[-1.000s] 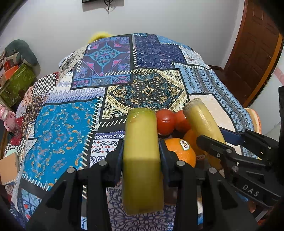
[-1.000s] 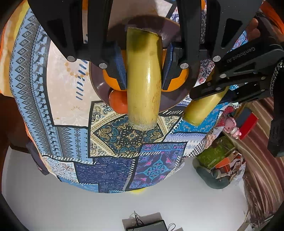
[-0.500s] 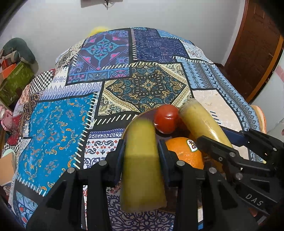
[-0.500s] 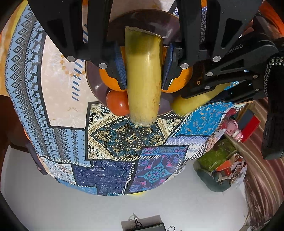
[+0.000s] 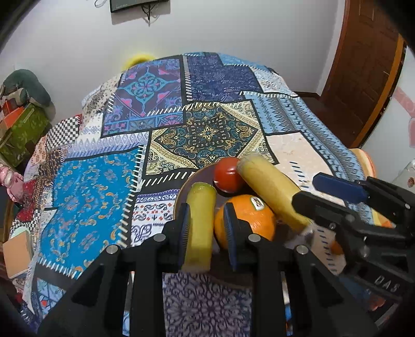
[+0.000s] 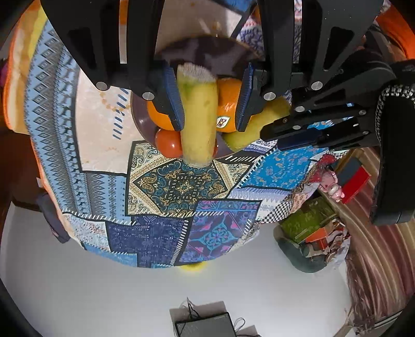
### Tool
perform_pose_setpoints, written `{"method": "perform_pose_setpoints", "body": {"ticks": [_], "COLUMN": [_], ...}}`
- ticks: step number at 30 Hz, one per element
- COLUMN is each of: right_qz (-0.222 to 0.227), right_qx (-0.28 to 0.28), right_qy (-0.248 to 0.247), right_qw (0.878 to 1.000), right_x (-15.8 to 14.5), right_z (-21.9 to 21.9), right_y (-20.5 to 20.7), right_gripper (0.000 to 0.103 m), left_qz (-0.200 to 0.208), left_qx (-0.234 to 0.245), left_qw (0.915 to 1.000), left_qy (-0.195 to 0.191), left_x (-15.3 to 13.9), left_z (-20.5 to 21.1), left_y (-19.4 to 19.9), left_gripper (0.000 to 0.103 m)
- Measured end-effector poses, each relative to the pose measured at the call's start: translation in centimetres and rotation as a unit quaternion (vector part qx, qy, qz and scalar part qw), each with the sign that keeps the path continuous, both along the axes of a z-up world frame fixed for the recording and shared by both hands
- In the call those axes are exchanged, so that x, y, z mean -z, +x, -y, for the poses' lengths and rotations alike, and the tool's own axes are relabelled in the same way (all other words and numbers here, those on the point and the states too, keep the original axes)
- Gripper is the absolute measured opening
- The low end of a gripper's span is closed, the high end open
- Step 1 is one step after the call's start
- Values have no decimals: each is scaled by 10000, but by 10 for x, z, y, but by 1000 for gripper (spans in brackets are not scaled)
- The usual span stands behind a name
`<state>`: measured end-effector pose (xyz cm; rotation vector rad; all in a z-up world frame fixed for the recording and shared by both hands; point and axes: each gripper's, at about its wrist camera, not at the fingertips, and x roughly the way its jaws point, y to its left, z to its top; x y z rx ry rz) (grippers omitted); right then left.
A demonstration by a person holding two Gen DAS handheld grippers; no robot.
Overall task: Organize fruits
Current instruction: 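Open both grippers to release the cylinders onto the plate, then grasp a tangerine with the left gripper while the right gripper grasps another tangerine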
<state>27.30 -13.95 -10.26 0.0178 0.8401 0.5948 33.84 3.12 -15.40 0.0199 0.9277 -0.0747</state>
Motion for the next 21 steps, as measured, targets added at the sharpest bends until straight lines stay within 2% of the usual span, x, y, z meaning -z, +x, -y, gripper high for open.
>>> {"method": "perform_pose_setpoints", "body": {"ticks": [6, 9, 11, 21], "right_qz": [191, 180, 145, -180], "right_qx": [217, 368, 438, 649], "right_qy": [-17, 56, 62, -27], "right_qw": [9996, 9991, 9989, 9977], "right_x": [-15, -17, -16, 12], "right_z": [25, 43, 52, 77], "right_y": [-25, -38, -45, -74], "right_gripper": [42, 44, 44, 44], "left_qz": [115, 143, 123, -181], "left_qx": [145, 178, 197, 134], "left_qw": [9998, 9997, 9997, 9992], "left_qy": [42, 31, 22, -338], "left_x": [-20, -23, -22, -3], "left_z": [3, 2, 2, 8], "left_y": [-39, -61, -73, -122], "left_gripper": [27, 35, 42, 43]}}
